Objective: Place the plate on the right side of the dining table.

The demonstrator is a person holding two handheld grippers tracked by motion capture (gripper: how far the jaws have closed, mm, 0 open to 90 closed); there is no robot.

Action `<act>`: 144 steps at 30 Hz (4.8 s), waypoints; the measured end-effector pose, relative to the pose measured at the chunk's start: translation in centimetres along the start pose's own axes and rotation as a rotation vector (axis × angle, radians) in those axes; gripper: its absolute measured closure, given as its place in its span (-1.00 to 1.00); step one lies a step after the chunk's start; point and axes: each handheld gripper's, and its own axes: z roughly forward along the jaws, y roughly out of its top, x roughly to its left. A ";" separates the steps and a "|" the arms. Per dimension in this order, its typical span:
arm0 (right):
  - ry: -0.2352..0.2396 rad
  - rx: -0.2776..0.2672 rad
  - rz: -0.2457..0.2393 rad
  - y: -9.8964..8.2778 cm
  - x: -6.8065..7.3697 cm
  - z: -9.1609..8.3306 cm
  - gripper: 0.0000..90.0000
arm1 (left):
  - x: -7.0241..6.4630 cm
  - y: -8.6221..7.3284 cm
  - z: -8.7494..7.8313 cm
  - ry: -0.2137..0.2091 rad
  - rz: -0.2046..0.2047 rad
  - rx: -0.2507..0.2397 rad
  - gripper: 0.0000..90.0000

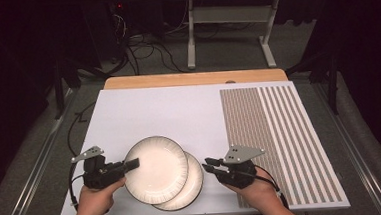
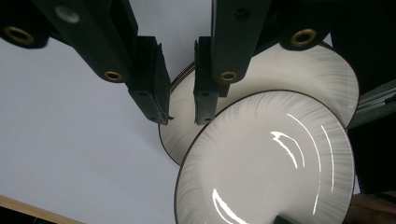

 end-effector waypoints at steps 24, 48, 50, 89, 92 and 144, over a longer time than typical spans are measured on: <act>-0.198 -0.149 0.075 -0.8 -3.4 -5.2 -0.54 | -1.6 0.3 -1.3 0.115 0.239 -0.144 0.78; -0.331 -0.227 0.144 -3.0 -5.4 -10.0 -0.99 | -2.4 0.1 -1.8 0.147 0.339 -0.196 0.78; -0.312 -0.246 0.128 -2.6 -5.0 -9.7 -0.99 | -2.5 0.0 -1.8 0.147 0.348 -0.192 0.78; 0.003 -0.058 0.081 2.8 1.0 7.1 -0.37 | -2.5 -0.3 -2.0 0.111 0.369 -0.206 0.78; 0.010 -0.037 0.091 2.8 0.9 7.8 -0.18 | -2.4 -0.3 -2.0 0.108 0.365 -0.204 0.78; 0.060 -0.113 0.177 4.1 -0.4 3.4 0.93 | -4.0 1.7 -1.5 0.012 0.334 -0.194 0.76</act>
